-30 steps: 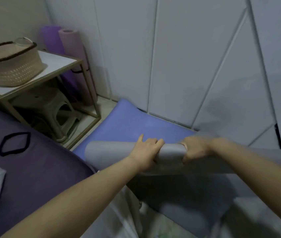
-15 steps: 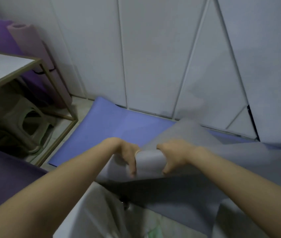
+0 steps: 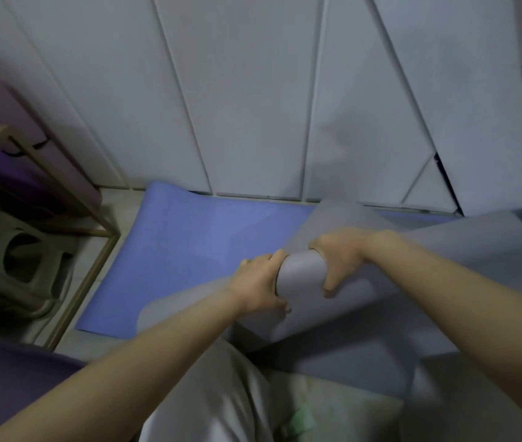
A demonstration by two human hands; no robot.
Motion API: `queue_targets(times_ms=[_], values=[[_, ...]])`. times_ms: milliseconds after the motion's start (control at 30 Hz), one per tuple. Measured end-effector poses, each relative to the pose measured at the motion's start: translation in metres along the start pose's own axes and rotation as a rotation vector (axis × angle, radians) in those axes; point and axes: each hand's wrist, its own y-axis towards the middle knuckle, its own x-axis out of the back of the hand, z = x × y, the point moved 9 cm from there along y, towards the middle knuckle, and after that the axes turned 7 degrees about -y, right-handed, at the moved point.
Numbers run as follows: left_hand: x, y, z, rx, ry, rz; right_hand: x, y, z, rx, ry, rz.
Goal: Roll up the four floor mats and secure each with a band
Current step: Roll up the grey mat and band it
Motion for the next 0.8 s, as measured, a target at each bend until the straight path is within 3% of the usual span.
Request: queue_targets(times_ms=[200, 267, 433, 533, 600, 733, 800], values=[[0.001, 0.001, -0.009, -0.012, -0.025, 0.124, -0.010, -0.004, 0.002, -0.010, 0.061, 0.098], [0.001, 0.000, -0.004, 0.016, -0.051, 0.157, -0.007, -0.008, 0.008, -0.028, 0.036, 0.054], [-0.005, -0.008, 0.013, 0.093, -0.194, 0.381, 0.003, -0.018, 0.040, -0.014, -0.326, -0.270], [-0.015, -0.017, 0.013, 0.092, -0.189, 0.477, -0.004, -0.019, 0.044, 0.013, -0.253, -0.206], [-0.017, -0.019, 0.013, 0.098, -0.168, 0.411, -0.007, -0.017, 0.043, 0.016, -0.153, -0.139], [-0.015, -0.027, 0.007, 0.017, 0.057, 0.081, -0.011, -0.009, 0.036, 0.008, -0.046, -0.058], [-0.017, -0.032, 0.006, -0.005, 0.081, -0.009, -0.015, -0.005, 0.036, 0.008, 0.007, -0.027]])
